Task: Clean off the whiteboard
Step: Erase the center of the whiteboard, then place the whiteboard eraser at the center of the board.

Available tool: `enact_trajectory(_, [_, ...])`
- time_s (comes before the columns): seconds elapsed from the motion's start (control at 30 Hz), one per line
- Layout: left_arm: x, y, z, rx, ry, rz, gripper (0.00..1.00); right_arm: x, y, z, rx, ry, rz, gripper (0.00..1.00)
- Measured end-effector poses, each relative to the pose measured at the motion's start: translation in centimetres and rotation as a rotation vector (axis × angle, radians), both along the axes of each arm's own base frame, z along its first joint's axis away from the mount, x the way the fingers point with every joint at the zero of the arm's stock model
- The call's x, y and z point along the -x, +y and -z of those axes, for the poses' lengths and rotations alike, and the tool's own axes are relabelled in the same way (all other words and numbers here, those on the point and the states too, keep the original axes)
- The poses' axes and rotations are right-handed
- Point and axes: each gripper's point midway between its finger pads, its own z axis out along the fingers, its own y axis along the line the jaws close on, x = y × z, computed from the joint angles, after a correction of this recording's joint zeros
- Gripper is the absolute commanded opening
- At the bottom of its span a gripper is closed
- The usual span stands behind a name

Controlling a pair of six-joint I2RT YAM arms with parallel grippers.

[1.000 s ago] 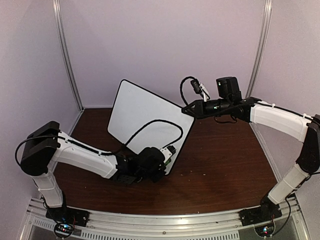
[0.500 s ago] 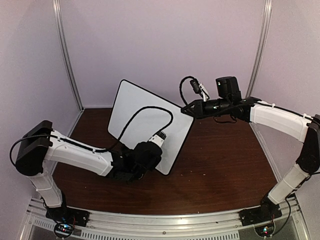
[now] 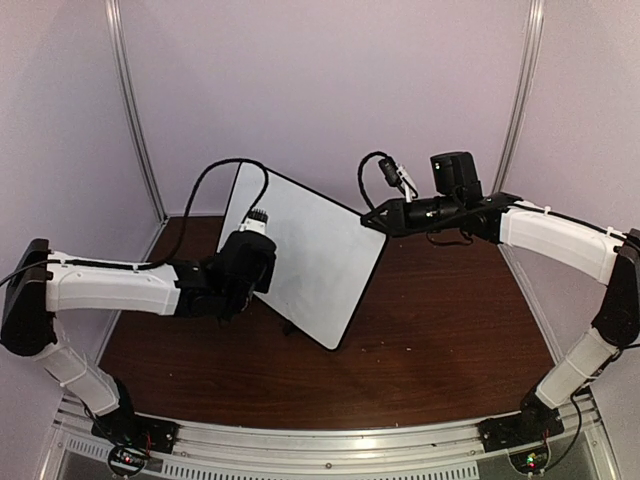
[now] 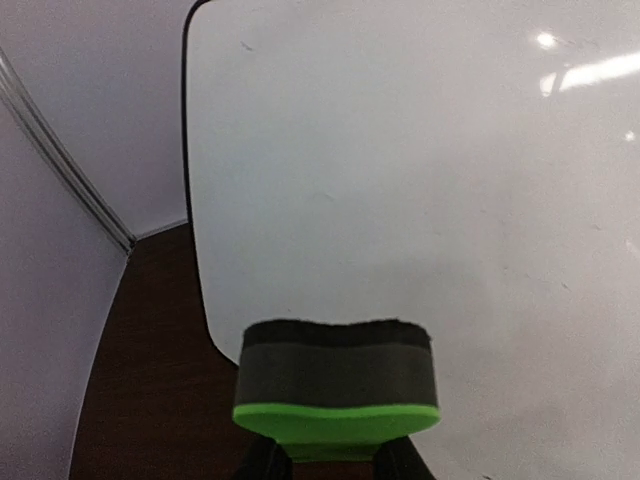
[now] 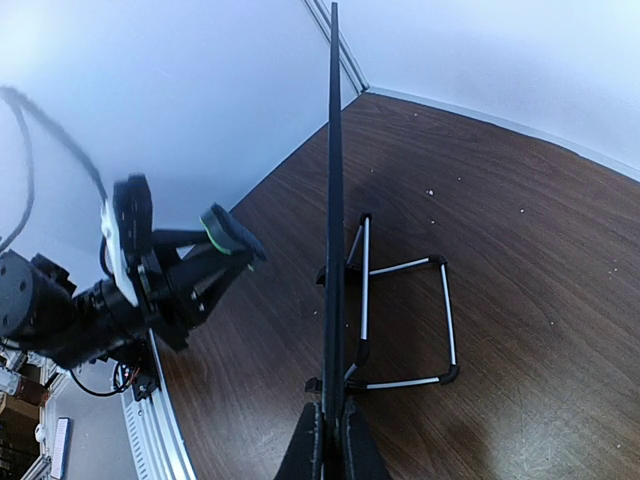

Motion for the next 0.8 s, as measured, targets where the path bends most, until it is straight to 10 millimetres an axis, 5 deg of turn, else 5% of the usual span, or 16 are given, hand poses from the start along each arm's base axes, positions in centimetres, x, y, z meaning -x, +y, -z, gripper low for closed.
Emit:
enact_trajectory(0.23, [-1.4, 6.8, -1.5, 0.071, -0.006, -0.174, 0.0, -0.1, 0.0, 0.0, 0.001, 0.002, 0.0, 0.0])
enact_trajectory(0.6, [-2.9, 15.2, 5.9, -0.003, 0.193, -0.433, 0.0, 0.0, 0.2, -0.2, 0.012, 0.011, 0.0, 0.0])
enact_trajectory(0.8, [-2.8, 17.3, 8.5, -0.007, 0.276, -0.5, 0.0, 0.0, 0.2, -0.2, 0.013, 0.012, 0.001, 0.0])
